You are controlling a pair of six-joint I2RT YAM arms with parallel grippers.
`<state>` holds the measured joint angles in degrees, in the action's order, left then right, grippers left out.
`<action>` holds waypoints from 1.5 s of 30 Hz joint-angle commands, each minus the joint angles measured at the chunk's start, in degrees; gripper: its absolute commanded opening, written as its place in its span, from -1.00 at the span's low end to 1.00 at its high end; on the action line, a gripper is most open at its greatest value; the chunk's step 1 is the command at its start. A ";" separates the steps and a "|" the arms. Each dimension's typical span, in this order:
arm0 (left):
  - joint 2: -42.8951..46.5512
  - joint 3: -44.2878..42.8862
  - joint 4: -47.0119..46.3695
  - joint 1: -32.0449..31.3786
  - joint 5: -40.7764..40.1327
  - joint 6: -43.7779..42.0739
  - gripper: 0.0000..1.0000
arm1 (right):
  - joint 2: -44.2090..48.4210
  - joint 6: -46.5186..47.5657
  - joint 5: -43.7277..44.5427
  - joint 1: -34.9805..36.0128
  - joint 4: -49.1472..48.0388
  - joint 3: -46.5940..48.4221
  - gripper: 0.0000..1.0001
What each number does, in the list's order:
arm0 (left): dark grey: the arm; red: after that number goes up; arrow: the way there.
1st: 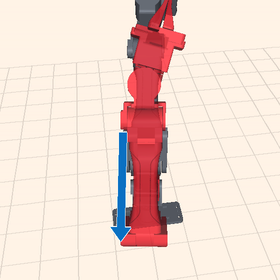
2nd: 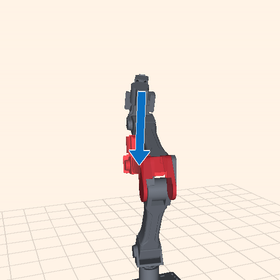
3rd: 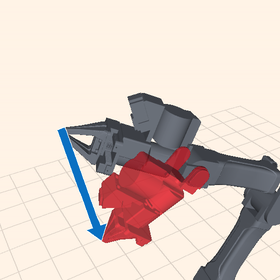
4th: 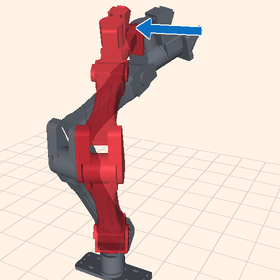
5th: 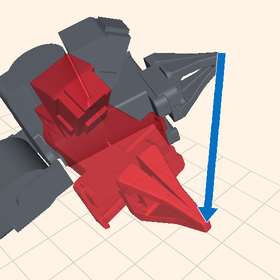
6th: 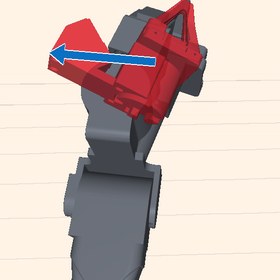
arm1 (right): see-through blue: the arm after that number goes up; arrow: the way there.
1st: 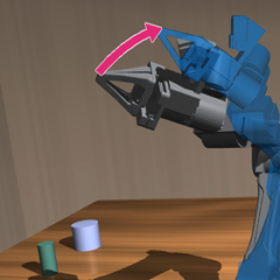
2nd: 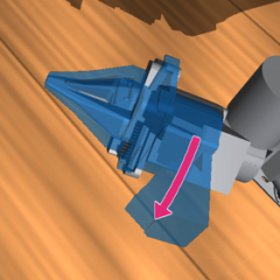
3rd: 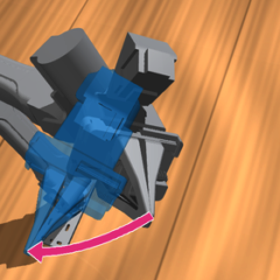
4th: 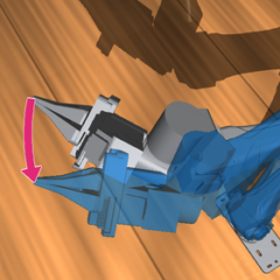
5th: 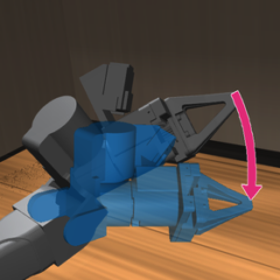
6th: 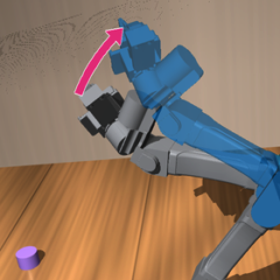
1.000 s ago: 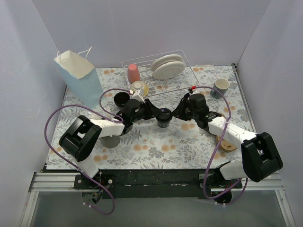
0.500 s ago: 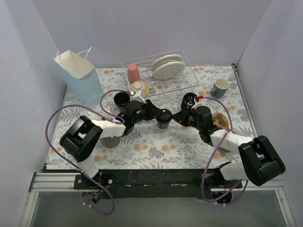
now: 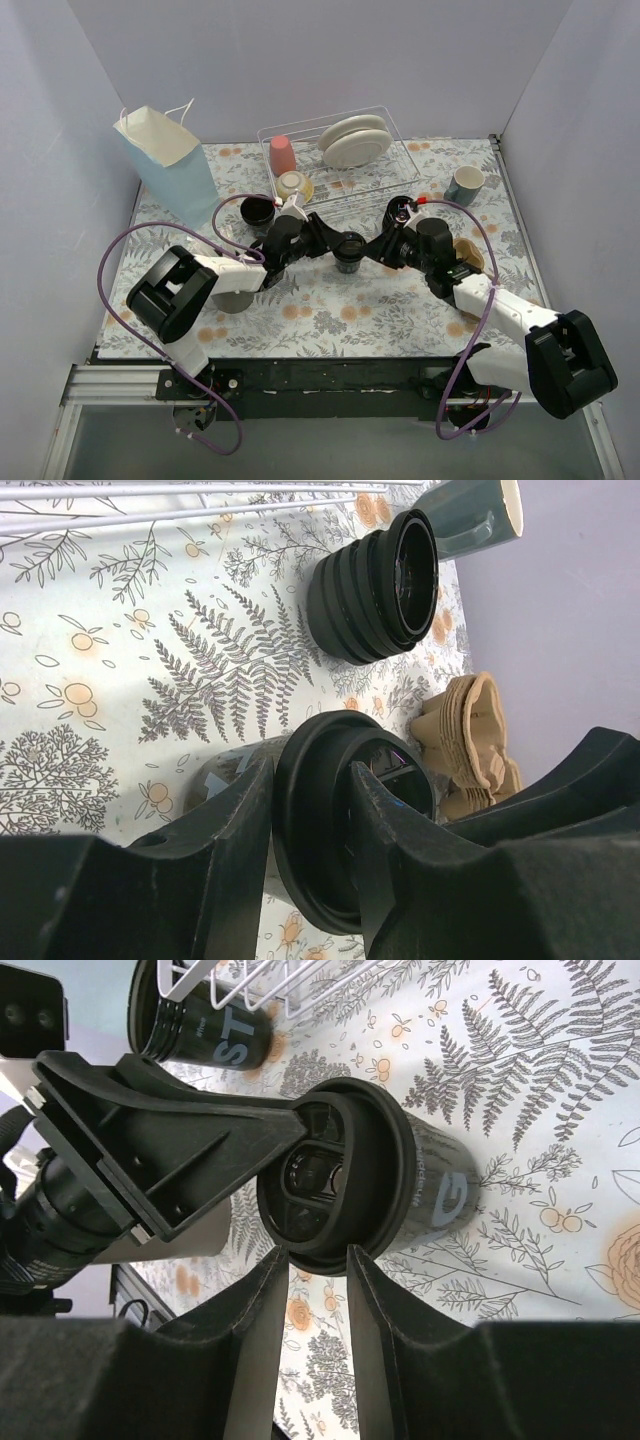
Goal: Pack the takeout coffee
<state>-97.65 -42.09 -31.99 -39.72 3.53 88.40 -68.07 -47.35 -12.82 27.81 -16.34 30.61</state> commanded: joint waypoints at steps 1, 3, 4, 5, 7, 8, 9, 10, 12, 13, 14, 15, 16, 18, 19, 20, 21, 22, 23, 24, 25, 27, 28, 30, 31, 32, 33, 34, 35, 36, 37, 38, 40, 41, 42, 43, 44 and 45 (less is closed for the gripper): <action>-7.30 7.98 31.11 -2.02 0.07 -3.41 -0.35 | 1.28 -2.30 -1.60 0.22 0.95 -0.02 -0.24; -7.30 7.98 31.11 -2.20 0.07 -3.15 -0.35 | 1.28 -3.00 -0.81 0.75 1.31 -0.20 -0.24; -7.21 7.98 31.11 -2.29 0.07 -2.97 -0.35 | 1.28 -3.88 -0.37 1.01 1.66 -0.72 -0.24; -7.21 7.98 31.11 -2.29 0.07 -2.80 -0.35 | 1.36 -4.24 -0.10 1.19 1.57 -0.99 -0.24; -7.29 7.90 31.20 -2.20 -0.01 -2.62 -0.35 | 1.19 -5.29 0.51 1.54 1.40 -1.60 -0.24; -7.38 7.90 31.28 -2.37 -0.01 -2.36 -0.35 | 1.10 -6.08 0.51 1.72 1.31 -1.78 -0.25; -7.47 7.81 31.37 -2.37 -0.10 -2.36 -0.36 | 0.75 -6.43 0.95 2.24 1.48 -1.78 -0.25; -7.56 7.81 31.29 -2.46 -0.10 -2.09 -0.35 | 0.58 -6.70 1.21 2.59 1.57 -1.96 -0.25; -7.56 7.90 31.28 -2.64 -0.10 -1.92 -0.35 | 0.31 -7.66 2.44 3.30 1.40 -2.13 -0.25; -7.65 7.72 31.37 -2.73 -0.19 -1.74 -0.36 | 0.31 -7.84 2.80 3.47 1.05 -2.31 -0.24; -7.73 7.81 31.37 -2.73 -0.19 -1.83 -0.35 | 0.22 -7.93 3.06 3.65 1.13 -2.40 -0.24; -7.56 7.81 31.37 -2.90 -0.19 -1.57 -0.35 | -0.04 -8.19 3.50 3.74 1.05 -2.48 -0.23; -7.56 7.81 31.55 -2.90 -0.36 -1.48 -0.36 | -0.13 -8.37 3.59 3.65 0.87 -2.66 -0.20; -7.56 7.72 31.64 -2.99 -0.54 -1.21 -0.36 | -0.48 -8.89 3.85 3.83 0.26 -2.75 -0.19; -7.56 7.72 31.64 -2.99 -0.63 -1.13 -0.36 | -0.48 -9.07 4.12 3.83 0.17 -2.84 -0.19; -7.47 7.72 31.64 -2.99 -0.72 -1.04 -0.36 | -0.57 -9.16 4.47 3.91 0.08 -2.84 -0.19; -7.38 7.72 31.64 -3.08 -0.80 -1.04 -0.36 | -0.66 -9.42 5.08 3.92 0.08 -3.01 -0.19; -7.30 7.89 31.64 -3.08 -0.98 -0.86 -0.36 | -0.48 -9.60 5.35 3.92 -0.10 -3.19 -0.20; -7.21 7.81 31.64 -3.08 -1.24 -0.77 -0.36 | -0.39 -9.77 5.52 3.92 -0.53 -3.36 -0.21; -7.12 7.90 31.64 -3.08 -1.24 -0.77 -0.36 | -0.13 -9.95 5.87 3.92 -0.54 -3.63 -0.20; -7.21 7.90 31.64 -3.08 -1.33 -0.69 -0.36 | -0.04 -10.04 5.88 3.92 -1.06 -3.72 -0.21; -7.47 7.90 31.64 -3.17 -1.33 -0.69 -0.36 | -0.22 -10.13 5.96 3.92 -0.98 -3.80 -0.21; -7.56 7.72 31.64 -3.25 -1.33 -0.60 -0.36 | -0.13 -10.21 6.05 3.92 -0.89 -3.72 -0.20; -7.91 7.63 31.64 -3.43 -1.24 -0.51 -0.36 | -0.57 -10.39 6.75 3.92 -0.71 -3.72 -0.21; -8.00 7.63 31.64 -3.43 -1.07 -0.42 -0.37 | -0.74 -10.39 7.02 3.92 -0.63 -3.80 -0.20; -8.09 7.63 31.64 -3.60 -1.16 -0.33 -0.37 | -0.83 -10.57 7.28 3.92 -0.36 -3.89 -0.21; -8.09 7.63 31.64 -3.78 -1.16 -0.33 -0.37 | -1.09 -10.57 7.72 3.83 -0.27 -4.07 -0.21; -8.09 7.63 31.64 -3.95 -1.24 -0.25 -0.37 | -1.27 -10.48 8.16 3.91 -0.19 -4.15 -0.22; -8.26 7.55 31.64 -3.96 -1.24 -0.25 -0.38 | -1.53 -10.57 8.77 3.92 0.95 -4.24 -0.23; -8.26 7.54 31.64 -4.13 -1.24 -0.16 -0.37 | -1.62 -10.48 9.65 3.92 1.04 -4.42 -0.24; -8.26 7.46 31.64 -4.22 -1.24 -0.16 -0.37 | -1.62 -10.48 9.74 3.83 1.13 -4.59 -0.24; -8.44 7.46 31.64 -4.31 -1.33 -0.16 -0.37 | -1.80 -10.48 9.92 3.91 1.13 -4.86 -0.25; -8.44 7.46 31.64 -4.40 -1.51 0.10 -0.38 | -1.80 -10.48 9.83 3.92 1.31 -4.77 -0.25; -8.53 7.54 31.64 -4.40 -1.51 0.19 -0.38 | -1.63 -10.57 9.83 3.92 1.13 -4.51 -0.25; -8.53 7.63 31.64 -4.57 -1.51 0.37 -0.38 | -1.45 -10.65 9.74 3.92 1.57 -4.25 -0.25; -8.53 7.81 31.64 -4.48 -1.60 0.46 -0.38 | -1.10 -10.92 9.66 3.92 1.66 -4.24 -0.24; -8.53 7.72 31.64 -4.57 -1.68 0.63 -0.38 | -0.23 -11.35 9.39 3.92 1.49 -4.16 -0.24; -8.44 7.98 31.64 -4.48 -1.77 0.72 -0.38 | 0.39 -11.71 9.39 3.83 0.96 -4.33 -0.23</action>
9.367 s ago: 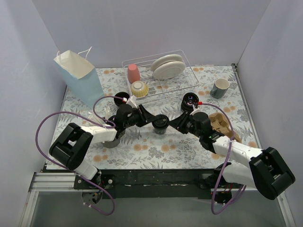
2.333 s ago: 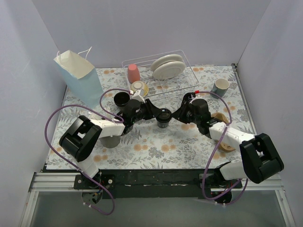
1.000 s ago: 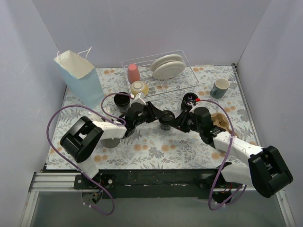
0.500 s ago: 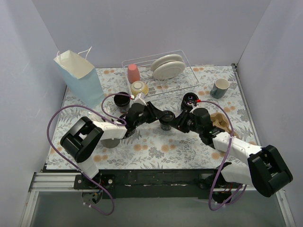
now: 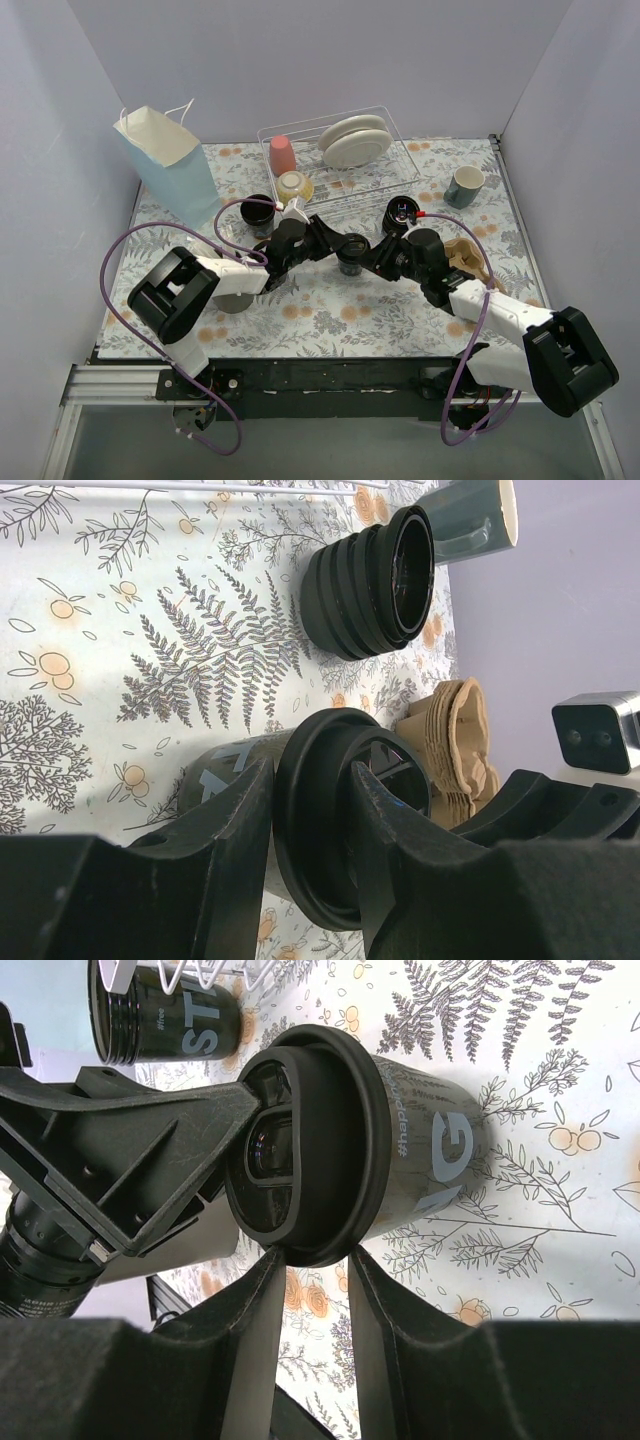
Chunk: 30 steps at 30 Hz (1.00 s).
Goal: Pack the takeout coffee
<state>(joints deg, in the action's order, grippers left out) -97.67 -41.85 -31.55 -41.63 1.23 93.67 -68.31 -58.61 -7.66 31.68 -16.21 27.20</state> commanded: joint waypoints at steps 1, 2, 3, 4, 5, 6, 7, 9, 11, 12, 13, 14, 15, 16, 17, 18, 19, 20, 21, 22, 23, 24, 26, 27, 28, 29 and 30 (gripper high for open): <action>-8.42 7.74 31.20 -2.58 0.52 -4.46 -0.38 | 1.33 -1.41 4.32 0.05 0.57 -1.10 -0.22; -8.42 7.74 31.20 -2.76 0.52 -4.28 -0.38 | 2.73 -1.77 4.50 0.05 0.30 -1.18 -0.22; -8.33 7.92 31.20 -2.76 0.44 -4.20 -0.38 | 3.27 -2.12 4.50 0.05 0.04 -1.53 -0.22; -8.33 8.01 31.29 -2.76 0.44 -4.11 -0.38 | 3.80 -2.38 4.50 0.05 -0.40 -1.45 -0.22; -8.42 8.01 31.20 -2.76 0.35 -4.02 -0.38 | 4.24 -2.39 4.58 0.05 -0.14 -1.27 -0.21; -8.68 8.01 31.20 -2.85 0.43 -3.93 -0.38 | 4.24 -2.39 4.85 0.13 0.38 -0.66 -0.21; -8.68 8.01 31.20 -2.85 0.52 -3.93 -0.39 | 4.07 -2.30 4.85 0.05 1.43 -0.40 -0.21; -8.77 8.01 31.29 -2.93 0.61 -3.76 -0.39 | 3.54 -2.30 4.67 0.05 1.62 -0.31 -0.21; -8.77 8.01 31.20 -3.02 0.61 -3.58 -0.39 | 2.84 -2.47 4.58 0.13 1.27 -0.66 -0.21; -8.68 8.09 31.29 -3.11 0.52 -3.49 -0.39 | 2.57 -2.56 4.67 0.05 1.18 -0.83 -0.21; -8.51 8.18 31.29 -3.11 0.52 -3.49 -0.39 | 2.40 -2.65 4.85 0.05 1.26 -1.18 -0.21; -8.42 8.27 31.20 -3.20 0.52 -3.32 -0.39 | 2.05 -2.74 5.28 0.05 1.27 -1.36 -0.21; -8.33 8.36 31.20 -3.20 0.44 -3.32 -0.40 | 1.87 -2.83 5.37 0.05 1.44 -1.54 -0.21; -8.24 8.36 31.20 -3.20 0.44 -3.23 -0.39 | 1.78 -2.74 5.72 0.05 1.44 -1.80 -0.21; -8.15 8.53 31.20 -3.28 0.35 -3.14 -0.39 | 1.43 -2.74 6.42 0.05 1.79 -2.06 -0.21; -8.15 8.53 31.20 -3.29 0.35 -2.97 -0.40 | 1.26 -2.74 6.87 0.05 2.05 -2.15 -0.21; -8.15 8.71 31.11 -3.37 0.43 -2.88 -0.40 | 1.08 -2.74 7.04 0.05 2.06 -2.33 -0.22; -8.33 8.80 31.02 -3.37 0.35 -2.96 -0.40 | 0.47 -2.65 7.13 0.05 2.06 -2.50 -0.22; -8.42 8.71 30.94 -3.46 0.52 -2.88 -0.41 | 0.20 -2.65 7.13 0.05 1.80 -2.59 -0.22; -8.59 8.71 30.94 -3.55 0.52 -2.62 -0.41 | 0.02 -2.56 7.13 0.05 1.62 -2.68 -0.23; -8.59 8.71 30.94 -3.72 0.52 -2.61 -0.41 | -0.24 -2.48 7.31 0.05 1.53 -2.68 -0.24; -8.68 8.80 30.85 -3.73 0.52 -2.53 -0.42 | -0.24 -2.39 7.31 0.05 1.62 -2.68 -0.25; -8.68 8.80 30.85 -3.99 0.61 -2.18 -0.42 | -0.50 -2.12 8.96 -0.04 1.44 -2.85 -0.27; -8.59 8.80 30.93 -3.99 0.52 -2.17 -0.42 | -0.50 -1.78 9.33 -0.04 1.62 -2.59 -0.28; -8.59 8.80 30.94 -4.08 0.52 -2.00 -0.42 | -0.33 -1.60 9.50 -0.04 2.05 -2.50 -0.27; -8.68 8.71 31.02 -4.08 0.44 -2.09 -0.42 | 0.11 -1.68 9.16 -0.04 1.97 -2.42 -0.27; -8.77 8.54 31.20 -4.08 0.35 -2.09 -0.42 | 0.55 -1.60 8.89 -0.04 2.06 -2.07 -0.27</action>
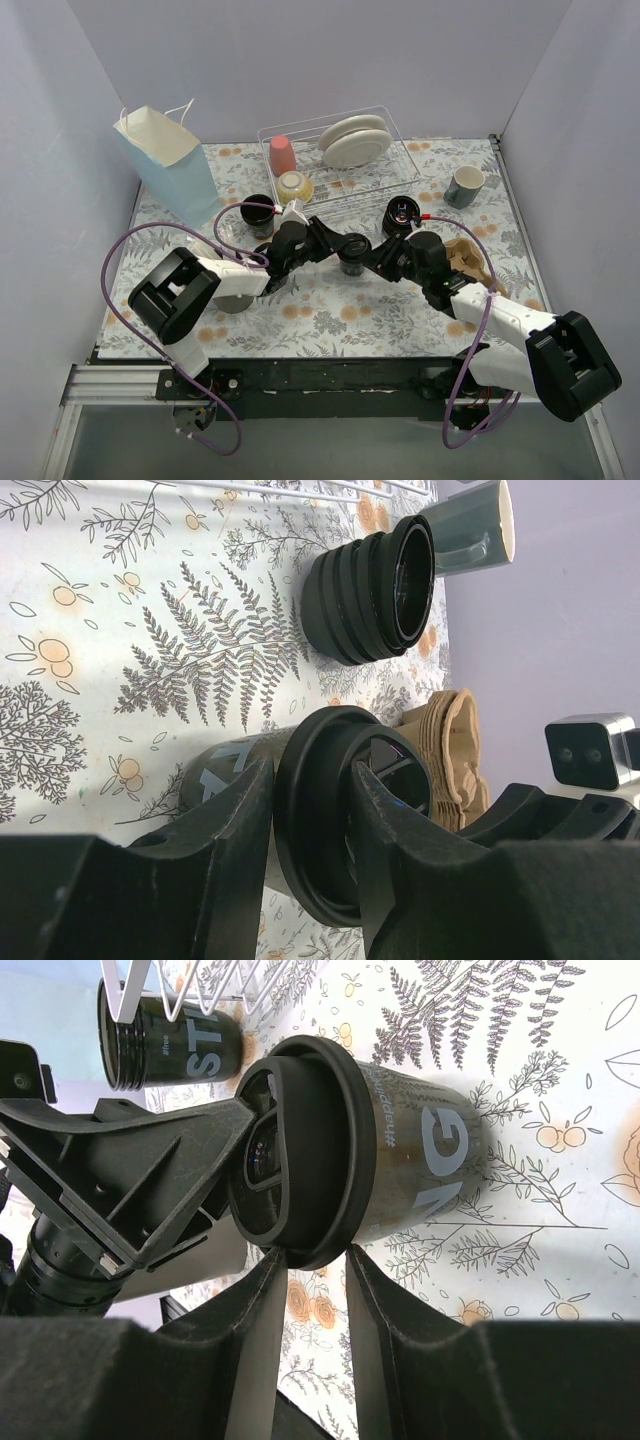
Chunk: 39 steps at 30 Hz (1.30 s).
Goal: Pack the takeout coffee
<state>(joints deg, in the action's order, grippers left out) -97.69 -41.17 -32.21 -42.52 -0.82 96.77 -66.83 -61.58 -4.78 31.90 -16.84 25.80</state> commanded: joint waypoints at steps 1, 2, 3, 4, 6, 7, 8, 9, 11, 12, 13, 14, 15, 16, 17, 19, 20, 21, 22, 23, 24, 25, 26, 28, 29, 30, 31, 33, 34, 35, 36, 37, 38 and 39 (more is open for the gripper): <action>-8.83 7.86 31.85 -3.27 2.23 -5.10 -0.42 | -0.41 1.38 5.83 -0.26 3.39 -0.40 -0.26; -8.75 7.94 31.85 -3.27 2.23 -5.01 -0.42 | 1.07 1.20 5.83 -0.17 3.65 -0.23 -0.25; -8.83 7.86 31.85 -3.27 2.05 -5.01 -0.42 | 1.87 1.20 5.74 -0.26 3.83 -0.23 -0.24; -8.75 7.86 31.85 -3.27 2.05 -4.93 -0.42 | 2.83 0.85 5.83 -0.17 4.01 -0.40 -0.20; -8.92 7.94 31.85 -3.18 1.88 -4.66 -0.42 | 4.95 -0.20 6.18 -0.26 4.36 -0.75 -0.19; -9.01 7.86 31.85 -3.27 1.96 -4.66 -0.42 | 5.47 -0.55 6.27 -0.26 4.36 -1.19 -0.19; -9.18 7.86 31.85 -3.27 1.88 -4.58 -0.42 | 6.00 -0.82 6.53 -0.17 4.19 -1.37 -0.19; -9.19 7.86 31.85 -3.36 1.87 -4.40 -0.42 | 6.09 -1.17 6.53 -0.17 4.10 -1.46 -0.19; -9.19 7.86 31.94 -3.53 1.87 -4.40 -0.42 | 5.75 -1.43 6.62 -0.26 4.18 -1.46 -0.20; -9.01 7.86 31.86 -3.62 1.79 -4.40 -0.42 | 5.57 -1.61 6.45 -0.17 3.92 -1.46 -0.20; -8.92 7.77 31.85 -3.62 1.79 -4.40 -0.42 | 5.48 -1.79 6.36 -0.17 3.57 -1.54 -0.21; -8.66 7.86 31.85 -3.62 1.70 -4.40 -0.42 | 5.13 -1.79 6.36 -0.17 3.48 -1.46 -0.21; -8.57 7.86 31.85 -3.71 1.70 -4.31 -0.42 | 4.95 -1.96 6.36 -0.17 3.39 -1.46 -0.21; -8.40 7.86 31.94 -3.71 1.61 -4.31 -0.42 | 4.78 -1.96 6.44 -0.17 3.57 -1.37 -0.21; -8.31 7.86 31.86 -3.71 1.61 -4.22 -0.42 | 4.52 -2.14 6.79 -0.17 3.48 -1.46 -0.21; -8.22 7.86 31.86 -3.80 1.61 -4.14 -0.42 | 4.08 -2.40 7.23 -0.17 3.48 -1.81 -0.21; -8.22 7.86 31.85 -3.80 1.61 -4.05 -0.42 | 3.81 -2.58 7.50 -0.17 3.31 -2.07 -0.22; -8.22 7.77 31.85 -3.80 1.78 -4.05 -0.42 | 3.55 -2.67 7.67 -0.17 3.13 -2.59 -0.25; -8.31 7.77 31.85 -3.88 1.70 -3.96 -0.42 | 2.76 -3.19 7.76 -0.26 2.43 -3.21 -0.28; -8.31 7.68 31.85 -3.97 1.70 -3.96 -0.42 | 2.49 -3.45 8.11 -0.17 1.90 -3.74 -0.30; -8.31 7.59 31.85 -3.97 1.79 -3.87 -0.42 | 1.97 -3.72 7.94 -0.17 1.29 -5.13 -0.33; -8.31 7.59 31.94 -4.06 1.70 -3.96 -0.42 | 1.01 -4.33 7.68 -0.17 -0.28 -5.76 -0.35; -8.39 7.51 31.94 -4.06 1.70 -3.96 -0.42 | 0.74 -4.51 7.76 -0.26 -0.91 -6.37 -0.36; -8.74 7.51 31.85 -4.15 1.70 -3.96 -0.42 | -0.40 -4.60 7.85 -0.17 -1.70 -7.43 -0.48; -8.83 7.51 31.85 -4.15 1.79 -3.96 -0.42 | -0.67 -4.43 8.11 -0.17 -1.97 -7.69 -0.53; -9.01 7.51 31.94 -4.15 1.70 -3.96 -0.42 | -0.76 -4.16 8.46 -0.26 -1.97 -7.87 -0.63; -9.10 7.59 31.86 -4.15 1.70 -3.87 -0.42 | -0.50 -4.07 8.99 -0.17 -1.79 -8.48 -0.68; -9.36 7.68 31.94 -4.23 1.70 -3.70 -0.42 | 0.12 -3.29 11.01 -0.26 -1.26 -9.27 -0.77; -9.45 7.77 31.86 -4.24 1.70 -3.70 -0.42 | 0.47 -2.67 11.54 -0.17 -0.92 -9.54 -0.84; -9.62 7.86 31.85 -4.24 1.70 -3.61 -0.42 | 0.47 -1.88 12.15 -0.17 -0.22 -9.54 -0.87; -9.71 7.86 31.94 -4.24 1.61 -3.61 -0.42 | 0.56 -0.22 12.33 -0.17 0.49 -9.63 -0.94; -9.71 7.94 31.86 -4.24 1.70 -3.61 -0.42 | 0.65 0.58 12.60 -0.17 0.49 -9.80 -0.97; -9.80 7.94 31.94 -4.24 1.70 -3.52 -0.43 | 0.47 1.11 12.68 -0.17 0.23 -10.59 -0.97; -9.80 8.03 31.86 -4.32 1.79 -3.43 -0.43 | 0.30 1.29 12.60 -0.17 -0.47 -11.12 -0.97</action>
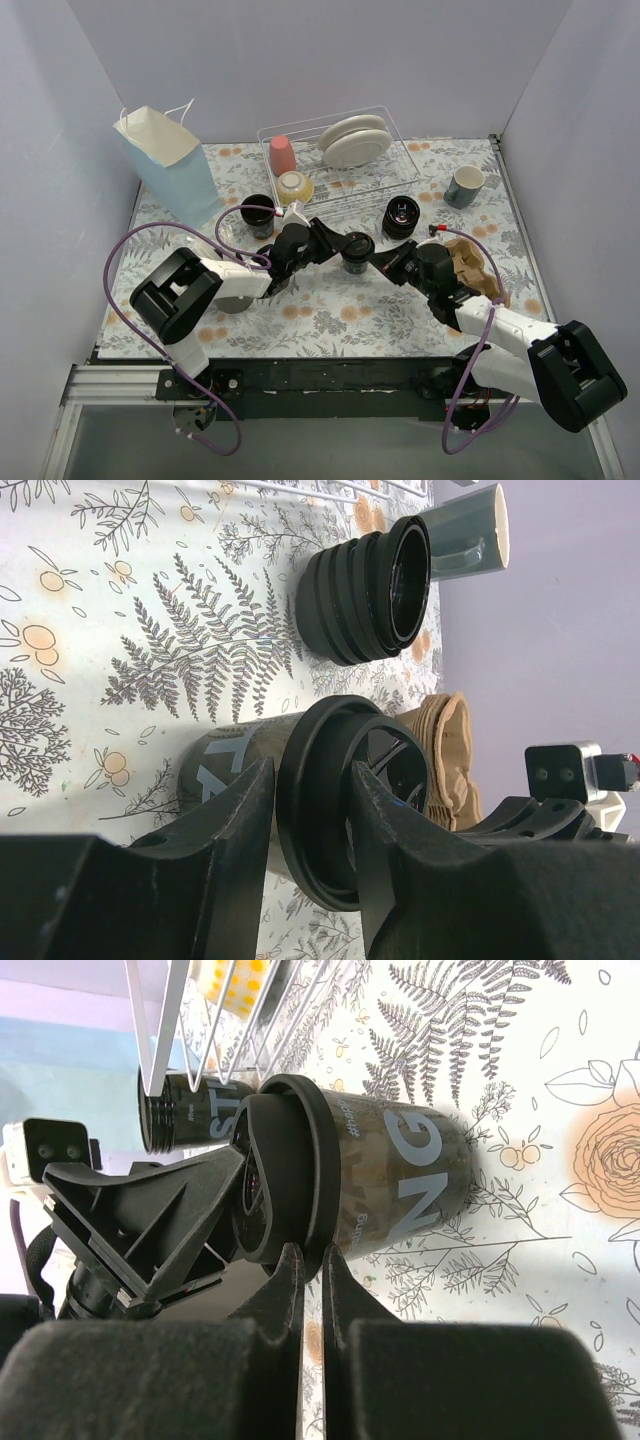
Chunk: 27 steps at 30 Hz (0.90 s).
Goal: Pack the takeout coffee
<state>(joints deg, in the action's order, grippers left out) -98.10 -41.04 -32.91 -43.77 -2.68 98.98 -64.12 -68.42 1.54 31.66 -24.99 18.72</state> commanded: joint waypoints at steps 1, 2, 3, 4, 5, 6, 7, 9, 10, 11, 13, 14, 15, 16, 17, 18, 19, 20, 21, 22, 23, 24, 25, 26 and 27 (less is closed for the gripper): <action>-9.39 7.99 32.55 -3.08 3.56 -5.55 -0.43 | -2.85 8.57 6.28 0.07 7.42 -4.48 -0.97; -9.30 8.08 32.64 -3.08 3.56 -5.46 -0.43 | -3.12 8.92 7.24 0.07 7.59 -4.83 -0.97; -9.21 8.16 32.55 -3.08 3.56 -5.55 -0.43 | -3.38 9.27 7.42 0.07 7.68 -4.92 -0.97; -9.12 8.25 32.64 -3.08 3.56 -5.38 -0.43 | -4.08 10.14 7.68 -0.02 7.50 -4.83 -0.97; -8.95 8.25 32.64 -3.16 3.73 -5.38 -0.43 | -4.35 11.20 7.86 -0.02 7.33 -4.40 -0.96; -8.77 8.25 32.55 -3.17 3.73 -5.38 -0.43 | -4.61 12.42 7.52 -0.11 7.24 -2.22 -0.92; -8.16 8.34 32.55 -3.25 3.91 -5.29 -0.43 | -5.31 14.09 7.34 -0.19 8.72 -0.63 -0.90; -7.11 8.43 34.21 -3.52 4.08 -4.94 -0.43 | -5.93 18.22 7.16 -0.19 10.57 2.97 -0.81; -5.97 8.43 34.40 -3.60 4.08 -4.85 -0.42 | -6.80 19.37 6.90 -0.46 11.54 6.29 -0.79; -5.44 8.43 34.75 -3.69 4.17 -4.85 -0.42 | -7.33 21.03 6.64 -0.55 13.46 8.07 -0.78; -4.56 7.73 35.98 -3.69 4.00 -4.85 -0.41 | -8.82 21.93 6.28 -0.72 14.62 11.23 -0.74; -3.77 7.73 36.33 -3.78 3.91 -4.85 -0.41 | -9.27 22.19 5.76 -0.81 15.23 11.77 -0.74; -3.24 7.55 36.77 -3.78 3.73 -4.85 -0.40 | -9.62 22.37 5.49 -0.90 15.15 12.13 -0.73; -2.97 7.38 37.03 -3.78 3.65 -4.94 -0.41 | -10.23 22.37 5.23 -0.99 15.06 12.22 -0.73; -2.45 6.85 37.38 -3.78 3.47 -5.11 -0.40 | -10.59 22.46 5.05 -0.99 14.97 12.48 -0.72; -2.27 6.59 38.17 -3.78 3.38 -5.29 -0.40 | -10.76 22.63 4.88 -0.99 14.80 12.57 -0.71; -2.09 6.24 38.61 -3.78 3.47 -5.37 -0.40 | -11.20 22.63 4.61 -1.16 14.71 12.66 -0.71; -2.09 5.62 38.97 -3.78 3.38 -5.46 -0.39 | -11.20 22.63 4.18 -1.25 14.71 12.74 -0.70; -2.09 5.36 39.49 -3.78 1.64 -5.90 -0.39 | -11.20 22.72 4.09 -1.34 14.36 12.74 -0.70; -2.18 4.83 39.93 -3.78 0.84 -6.16 -0.39 | -10.86 22.89 3.82 -1.42 14.36 12.74 -0.70; -2.35 3.69 40.46 -3.69 0.48 -6.43 -0.38 | -10.59 23.24 3.39 -1.43 14.53 13.35 -0.70; -2.88 2.99 41.77 -3.69 -0.13 -6.78 -0.38 | -10.33 23.77 3.03 -1.51 15.14 13.79 -0.69; -3.06 2.28 42.48 -3.69 -1.09 -7.48 -0.38 | -9.80 24.91 2.33 -1.69 15.85 14.41 -0.67; -3.32 0.88 43.79 -3.61 -1.62 -7.66 -0.37 | -9.45 25.53 2.15 -1.78 16.46 15.55 -0.66; -3.67 0.44 44.33 -3.69 -2.06 -8.01 -0.36 | -8.40 25.97 2.15 -1.95 17.60 15.99 -0.63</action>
<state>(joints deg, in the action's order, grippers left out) -93.58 -43.68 -20.10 -45.15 -4.58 98.83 -72.97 -46.59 5.52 29.82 -16.34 32.51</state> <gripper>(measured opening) 0.318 0.166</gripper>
